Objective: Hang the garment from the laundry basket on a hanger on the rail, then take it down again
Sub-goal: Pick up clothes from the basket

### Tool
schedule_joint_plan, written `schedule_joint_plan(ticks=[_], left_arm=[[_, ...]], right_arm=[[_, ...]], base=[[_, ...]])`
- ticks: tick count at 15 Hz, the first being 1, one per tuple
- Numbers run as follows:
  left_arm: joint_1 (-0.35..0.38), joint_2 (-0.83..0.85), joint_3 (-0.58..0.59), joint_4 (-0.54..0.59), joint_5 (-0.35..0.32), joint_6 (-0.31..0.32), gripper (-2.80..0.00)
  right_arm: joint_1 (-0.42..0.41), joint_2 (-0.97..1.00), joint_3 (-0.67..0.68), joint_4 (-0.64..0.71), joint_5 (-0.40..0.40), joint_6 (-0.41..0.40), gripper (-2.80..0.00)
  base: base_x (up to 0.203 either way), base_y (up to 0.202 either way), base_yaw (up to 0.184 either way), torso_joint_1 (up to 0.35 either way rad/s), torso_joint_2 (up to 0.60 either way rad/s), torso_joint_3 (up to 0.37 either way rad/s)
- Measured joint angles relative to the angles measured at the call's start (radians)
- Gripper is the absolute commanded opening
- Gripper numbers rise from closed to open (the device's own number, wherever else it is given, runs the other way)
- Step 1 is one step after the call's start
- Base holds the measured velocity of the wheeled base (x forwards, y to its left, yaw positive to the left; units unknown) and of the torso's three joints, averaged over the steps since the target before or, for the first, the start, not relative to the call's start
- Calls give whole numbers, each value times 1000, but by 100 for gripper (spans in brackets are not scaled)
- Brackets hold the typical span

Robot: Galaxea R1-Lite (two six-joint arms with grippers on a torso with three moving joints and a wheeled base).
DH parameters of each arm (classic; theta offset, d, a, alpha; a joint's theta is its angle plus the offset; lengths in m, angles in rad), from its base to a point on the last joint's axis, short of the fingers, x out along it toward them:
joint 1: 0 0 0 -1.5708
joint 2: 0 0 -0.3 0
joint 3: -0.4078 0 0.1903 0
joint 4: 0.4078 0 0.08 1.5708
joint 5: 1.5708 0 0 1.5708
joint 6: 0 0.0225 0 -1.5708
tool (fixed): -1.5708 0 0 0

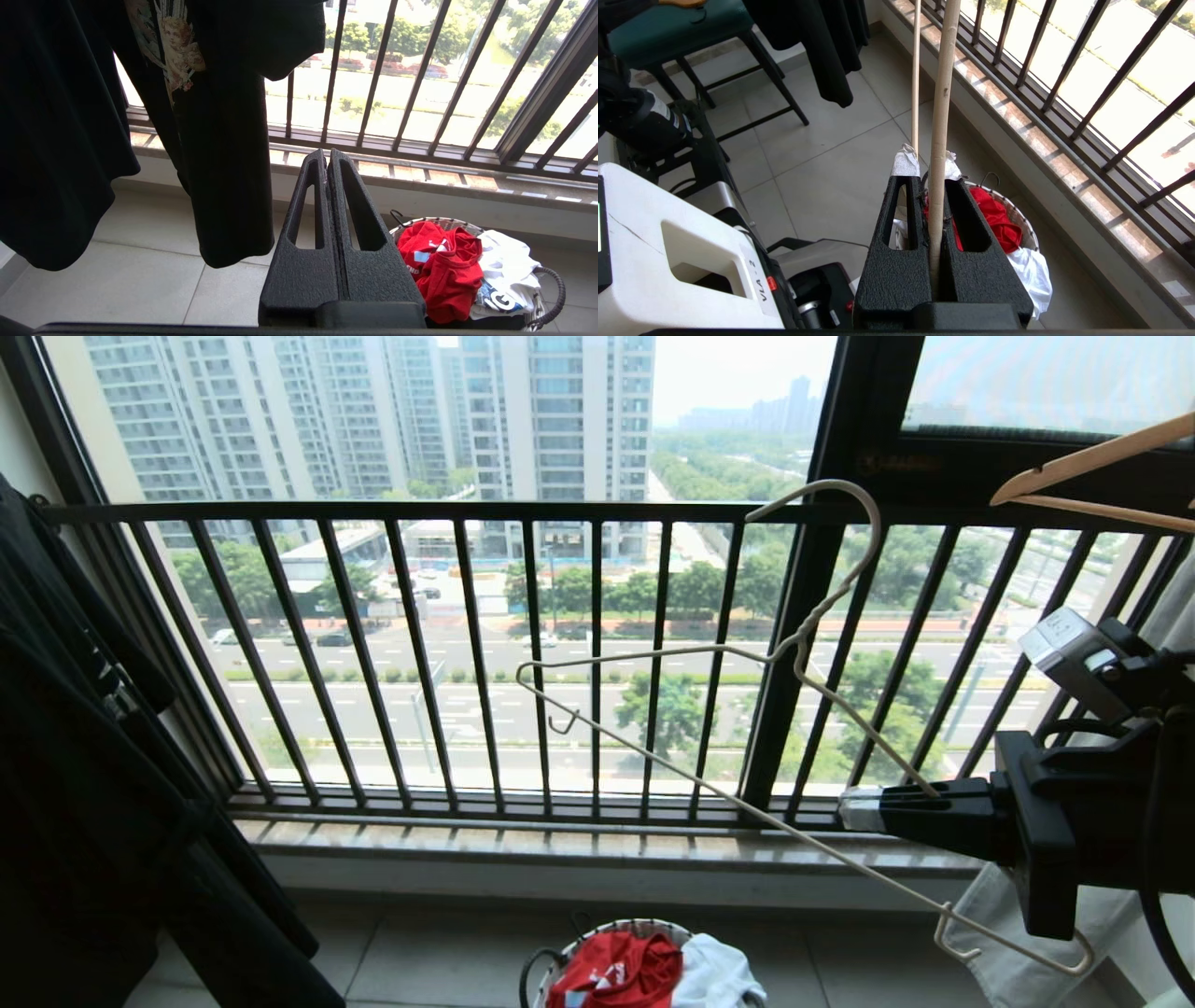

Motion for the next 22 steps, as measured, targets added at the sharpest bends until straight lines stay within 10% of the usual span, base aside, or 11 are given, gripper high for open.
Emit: schedule_joint_plan(ticks=[22], left_arm=[[0, 0, 0, 0, 0, 0, -280]], right_arm=[[1, -16, 17, -1, 19, -16, -280]], base=[[0, 0, 0, -167, 491, 319]])
